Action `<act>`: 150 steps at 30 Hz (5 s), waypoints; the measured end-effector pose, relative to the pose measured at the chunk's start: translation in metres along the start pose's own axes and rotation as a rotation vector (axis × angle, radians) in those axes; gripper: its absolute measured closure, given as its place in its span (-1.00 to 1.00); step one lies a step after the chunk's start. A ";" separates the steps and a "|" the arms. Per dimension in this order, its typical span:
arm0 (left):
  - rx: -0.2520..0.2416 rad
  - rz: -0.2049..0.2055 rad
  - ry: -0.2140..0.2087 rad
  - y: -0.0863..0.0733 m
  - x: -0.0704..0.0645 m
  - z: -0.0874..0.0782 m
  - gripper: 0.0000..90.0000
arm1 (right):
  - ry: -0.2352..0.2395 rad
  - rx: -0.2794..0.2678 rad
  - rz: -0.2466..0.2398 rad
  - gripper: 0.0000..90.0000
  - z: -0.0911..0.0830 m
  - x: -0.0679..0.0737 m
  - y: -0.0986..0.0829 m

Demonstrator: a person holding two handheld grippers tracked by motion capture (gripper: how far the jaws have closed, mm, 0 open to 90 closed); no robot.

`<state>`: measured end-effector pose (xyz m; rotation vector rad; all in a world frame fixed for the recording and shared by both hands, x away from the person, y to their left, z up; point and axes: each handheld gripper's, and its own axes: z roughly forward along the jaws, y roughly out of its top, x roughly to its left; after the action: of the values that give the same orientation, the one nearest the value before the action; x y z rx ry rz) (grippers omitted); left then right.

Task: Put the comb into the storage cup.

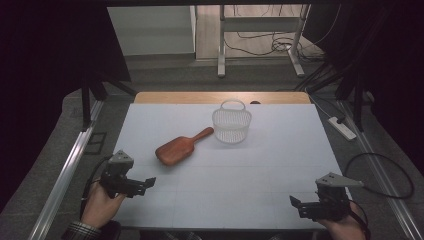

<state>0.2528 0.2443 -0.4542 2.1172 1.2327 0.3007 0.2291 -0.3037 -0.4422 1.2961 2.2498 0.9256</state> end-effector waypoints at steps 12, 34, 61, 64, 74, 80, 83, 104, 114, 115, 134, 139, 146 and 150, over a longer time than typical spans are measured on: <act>0.022 0.038 -0.002 0.020 -0.001 0.011 -1.00 | 0.002 0.000 -0.001 -1.00 0.000 0.000 0.000; 0.039 0.091 -0.051 0.049 0.002 0.029 -1.00 | 0.005 0.001 -0.002 -1.00 0.000 0.000 0.000; 0.079 0.127 -0.093 0.087 0.004 0.061 -1.00 | 0.010 0.004 -0.006 -1.00 0.000 0.000 0.000; 0.086 0.134 -0.098 0.091 0.004 0.066 -1.00 | 0.011 0.005 -0.005 -1.00 0.001 0.000 0.000; 0.104 0.153 -0.113 0.105 0.001 0.079 -1.00 | 0.014 0.006 -0.004 -1.00 0.001 0.000 0.000; 0.106 0.158 -0.121 0.114 -0.001 0.086 -1.00 | 0.017 0.008 -0.007 -1.00 0.001 0.000 0.000; 0.105 0.158 -0.124 0.118 -0.001 0.088 -1.00 | 0.018 0.010 -0.007 -1.00 0.001 0.000 0.000; 0.107 0.182 -0.148 0.145 -0.005 0.110 -1.00 | 0.020 0.010 -0.011 -1.00 0.001 0.000 0.000; 0.113 0.186 -0.156 0.158 -0.009 0.121 -1.00 | 0.024 0.012 -0.013 -1.00 0.001 0.000 0.000; 0.116 0.190 -0.157 0.159 -0.010 0.122 -1.00 | 0.024 0.012 -0.013 -1.00 0.001 0.000 0.000; 0.158 0.207 -0.146 0.172 -0.012 0.137 0.58 | 0.031 0.018 -0.025 -1.00 0.002 0.001 0.000; 0.162 0.192 -0.146 0.176 -0.011 0.142 0.98 | 0.033 0.019 -0.026 -1.00 0.002 0.001 0.000; 0.190 0.200 -0.139 0.177 -0.011 0.155 0.98 | 0.033 0.022 -0.027 -1.00 0.002 0.001 0.000; 0.214 0.200 -0.137 0.174 -0.010 0.165 0.98 | 0.032 0.022 -0.028 -1.00 0.002 0.001 0.000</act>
<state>0.4487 0.1069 -0.4659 2.4073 1.0138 0.1102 0.2301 -0.3025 -0.4435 1.2645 2.3027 0.9211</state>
